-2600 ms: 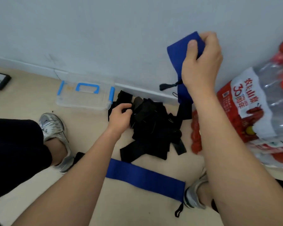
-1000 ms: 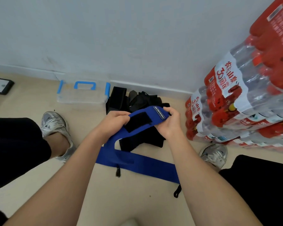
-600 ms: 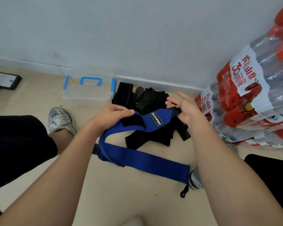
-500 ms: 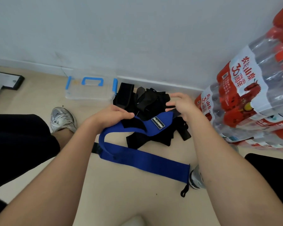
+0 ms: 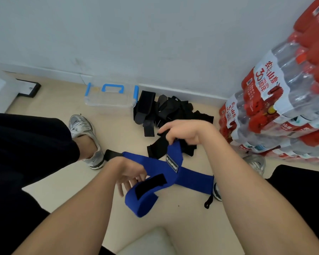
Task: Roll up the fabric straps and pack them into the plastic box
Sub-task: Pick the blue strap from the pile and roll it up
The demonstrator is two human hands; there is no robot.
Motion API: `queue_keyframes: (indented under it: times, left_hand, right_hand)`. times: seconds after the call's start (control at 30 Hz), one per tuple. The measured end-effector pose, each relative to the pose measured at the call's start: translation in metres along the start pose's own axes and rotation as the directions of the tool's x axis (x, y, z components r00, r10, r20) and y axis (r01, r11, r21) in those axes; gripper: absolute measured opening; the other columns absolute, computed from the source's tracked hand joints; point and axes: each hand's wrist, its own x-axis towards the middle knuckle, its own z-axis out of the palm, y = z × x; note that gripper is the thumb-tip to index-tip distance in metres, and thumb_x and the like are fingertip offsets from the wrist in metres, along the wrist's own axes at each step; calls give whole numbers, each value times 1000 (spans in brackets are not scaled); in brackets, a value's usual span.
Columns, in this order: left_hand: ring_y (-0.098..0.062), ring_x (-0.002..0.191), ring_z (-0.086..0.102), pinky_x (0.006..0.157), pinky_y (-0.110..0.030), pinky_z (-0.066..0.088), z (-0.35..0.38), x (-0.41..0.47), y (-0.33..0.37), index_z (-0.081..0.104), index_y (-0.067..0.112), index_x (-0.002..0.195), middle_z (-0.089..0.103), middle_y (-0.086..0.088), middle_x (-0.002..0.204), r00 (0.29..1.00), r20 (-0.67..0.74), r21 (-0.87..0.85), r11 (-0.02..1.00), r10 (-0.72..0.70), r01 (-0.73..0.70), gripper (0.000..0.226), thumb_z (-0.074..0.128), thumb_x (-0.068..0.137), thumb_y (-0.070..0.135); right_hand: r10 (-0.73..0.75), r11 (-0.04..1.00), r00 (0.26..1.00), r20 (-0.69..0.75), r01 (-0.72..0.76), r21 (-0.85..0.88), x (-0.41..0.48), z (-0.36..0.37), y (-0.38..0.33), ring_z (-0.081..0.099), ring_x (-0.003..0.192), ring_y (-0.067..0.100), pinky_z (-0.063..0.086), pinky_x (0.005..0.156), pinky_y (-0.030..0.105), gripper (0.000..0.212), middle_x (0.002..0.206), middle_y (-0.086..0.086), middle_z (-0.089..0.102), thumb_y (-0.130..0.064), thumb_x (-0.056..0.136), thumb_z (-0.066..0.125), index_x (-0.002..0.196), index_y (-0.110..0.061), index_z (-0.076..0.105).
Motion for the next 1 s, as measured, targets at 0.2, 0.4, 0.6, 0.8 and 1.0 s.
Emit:
queue_keyframes:
  times: [0.2, 0.4, 0.6, 0.8, 1.0]
  left_hand:
    - [-26, 137, 51, 109, -44, 48, -7, -5, 1, 58, 38, 135, 56, 1, 148, 909, -241, -41, 932, 339, -359, 69, 57, 87, -12]
    - [-31, 133, 64, 117, -52, 40, -12, 4, -8, 55, 25, 145, 67, -9, 144, 861, -182, -423, 752, 476, -505, 78, 91, 76, 19]
    - [-31, 116, 67, 93, -46, 65, -17, 42, -24, 43, 14, 142, 56, -17, 136, 860, -465, -435, 792, 210, -429, 48, 57, 99, -1]
    - [-27, 102, 62, 92, -51, 64, -29, 55, -40, 54, 14, 129, 57, -10, 119, 757, -653, -501, 763, -24, -409, 29, 42, 105, 3]
    - [-41, 127, 62, 87, -49, 57, -33, 62, -43, 54, 6, 147, 64, -20, 140, 831, -511, -809, 449, -219, -379, 35, 42, 115, 13]
  right_hand:
    - [23, 924, 988, -150, 36, 382, 39, 77, 5, 73, 105, 30, 68, 81, 39, 52, 118, 13, 66, 13, 98, 62, 141, -15, 66]
    - [225, 828, 883, -411, 49, 558, 78, 122, 7, 66, 122, 33, 61, 103, 47, 40, 128, 12, 67, 10, 98, 54, 107, -24, 73]
    - [223, 846, 908, -356, 1, 532, 95, 123, 20, 70, 112, 30, 63, 97, 43, 31, 120, 15, 70, 2, 106, 56, 132, -7, 71]
    - [-54, 770, 974, -219, -99, -630, 107, 121, 83, 63, 112, 32, 58, 90, 41, 44, 134, 17, 57, -8, 103, 65, 144, -8, 47]
    - [9, 909, 977, -213, -97, -406, 117, 128, 100, 65, 117, 31, 58, 97, 41, 61, 136, 15, 60, -25, 103, 73, 152, -12, 39]
